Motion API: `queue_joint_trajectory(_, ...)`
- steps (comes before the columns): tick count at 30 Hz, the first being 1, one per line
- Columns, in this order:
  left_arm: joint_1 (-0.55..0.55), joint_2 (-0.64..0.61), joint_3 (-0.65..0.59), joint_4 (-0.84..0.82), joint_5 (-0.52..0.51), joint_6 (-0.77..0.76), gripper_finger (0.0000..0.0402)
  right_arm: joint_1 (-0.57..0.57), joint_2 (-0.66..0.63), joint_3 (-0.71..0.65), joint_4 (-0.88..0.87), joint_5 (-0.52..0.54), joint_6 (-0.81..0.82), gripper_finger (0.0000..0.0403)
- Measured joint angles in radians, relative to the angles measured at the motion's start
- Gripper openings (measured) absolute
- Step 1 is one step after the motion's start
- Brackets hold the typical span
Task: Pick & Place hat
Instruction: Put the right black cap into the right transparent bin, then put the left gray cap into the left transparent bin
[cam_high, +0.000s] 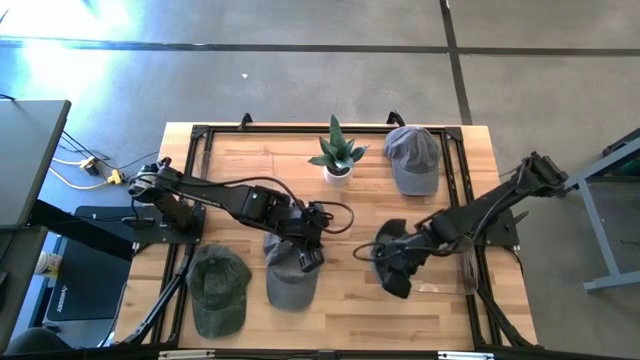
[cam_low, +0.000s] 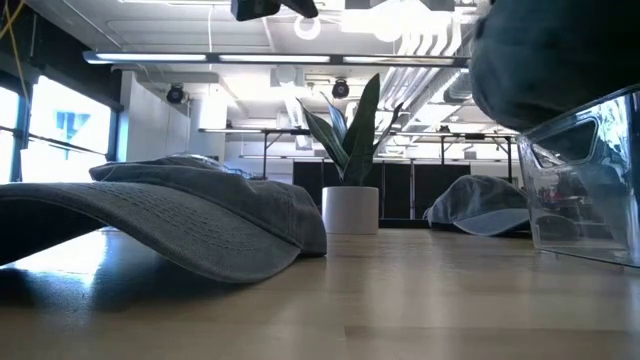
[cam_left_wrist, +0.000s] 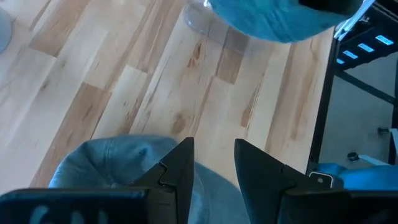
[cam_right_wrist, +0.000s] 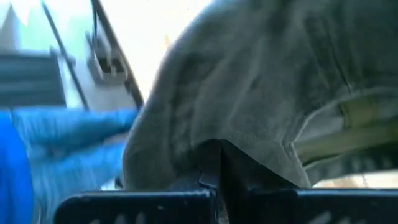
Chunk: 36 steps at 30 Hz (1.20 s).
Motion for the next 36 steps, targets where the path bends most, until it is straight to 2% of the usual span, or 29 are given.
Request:
queue_joint_trajectory(2, 0.000, 0.000, 0.000, 0.005, 0.000, 0.003, 0.0110, 0.010, 0.001, 0.000, -0.012, -0.022, -0.019, 0.0003)
queue_joint_trajectory(7, 0.000, 0.000, 0.000, 0.003, -0.004, 0.003, 0.0110, -0.002, -0.011, 0.003, -0.012, 0.000, -0.030, 0.0001)
queue_joint_trajectory(13, 0.000, 0.000, 0.000, 0.000, 0.024, 0.003, 0.0110, -0.028, -0.073, 0.018, -0.019, 0.019, 0.046, 0.0002)
queue_joint_trajectory(19, 0.000, 0.000, 0.000, 0.000, 0.024, 0.003, 0.0110, -0.090, -0.119, 0.018, -0.201, 0.267, 0.241, 0.0001)
queue_joint_trajectory(23, 0.000, 0.000, 0.000, 0.004, 0.024, 0.003, 0.0110, -0.138, -0.118, 0.003, -0.266, 0.344, 0.294, 0.0002)
queue_joint_trajectory(29, 0.000, 0.000, 0.000, 0.004, 0.044, 0.002, 0.0110, -0.149, -0.122, 0.013, -0.263, 0.346, 0.276, 0.0001)
queue_joint_trajectory(33, -0.001, -0.008, 0.000, -0.033, 0.054, 0.002, 0.0110, -0.111, -0.151, 0.040, -0.266, 0.265, 0.307, 0.0001)
queue_joint_trajectory(36, -0.017, -0.025, 0.002, -0.096, 0.052, 0.005, 0.0110, -0.057, -0.185, 0.063, -0.262, 0.276, 0.350, 0.0002)
